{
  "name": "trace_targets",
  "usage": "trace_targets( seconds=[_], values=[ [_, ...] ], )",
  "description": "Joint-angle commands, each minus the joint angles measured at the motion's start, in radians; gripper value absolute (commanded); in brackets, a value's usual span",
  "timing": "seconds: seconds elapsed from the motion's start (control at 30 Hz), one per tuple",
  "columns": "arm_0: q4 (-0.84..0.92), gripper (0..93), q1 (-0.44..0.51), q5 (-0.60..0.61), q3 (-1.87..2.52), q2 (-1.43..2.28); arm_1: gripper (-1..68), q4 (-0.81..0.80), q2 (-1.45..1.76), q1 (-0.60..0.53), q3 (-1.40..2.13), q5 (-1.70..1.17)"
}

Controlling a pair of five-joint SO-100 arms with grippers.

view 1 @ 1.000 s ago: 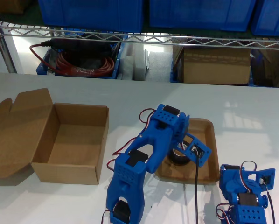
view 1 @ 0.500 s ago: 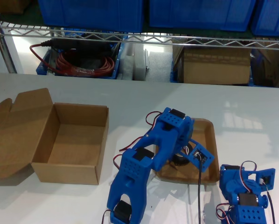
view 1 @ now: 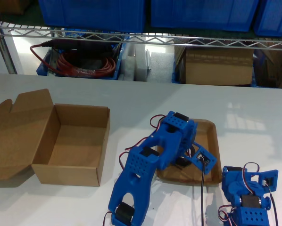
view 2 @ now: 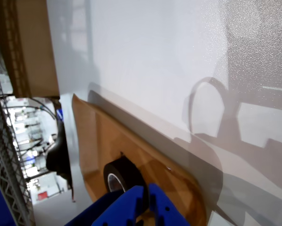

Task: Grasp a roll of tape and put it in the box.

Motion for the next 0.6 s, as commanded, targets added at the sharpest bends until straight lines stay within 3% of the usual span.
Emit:
trace_targets(
  seconds=[0.0, 0.07, 0.37, 0.57],
  values=[
    [-0.031, 8.2, 0.012, -0.012, -0.057, -0.006, 0.3, -0.005, 0.006, -0.003, 0.014, 0.003],
    [-0.034, -0.1, 0.023, -0.021, -0.071, -0.017, 0.3, -0.005, 0.006, -0.003, 0.014, 0.003],
    [-0.035, -0.2, 0.012, 0.014, -0.069, 0.071, 0.3, -0.005, 0.006, -0.003, 0.014, 0.003],
    [0.018, -0.2, -0.149, 0.044, -0.071, 0.387, 0.3, -0.005, 0.006, -0.003, 0.014, 0.003]
  ],
)
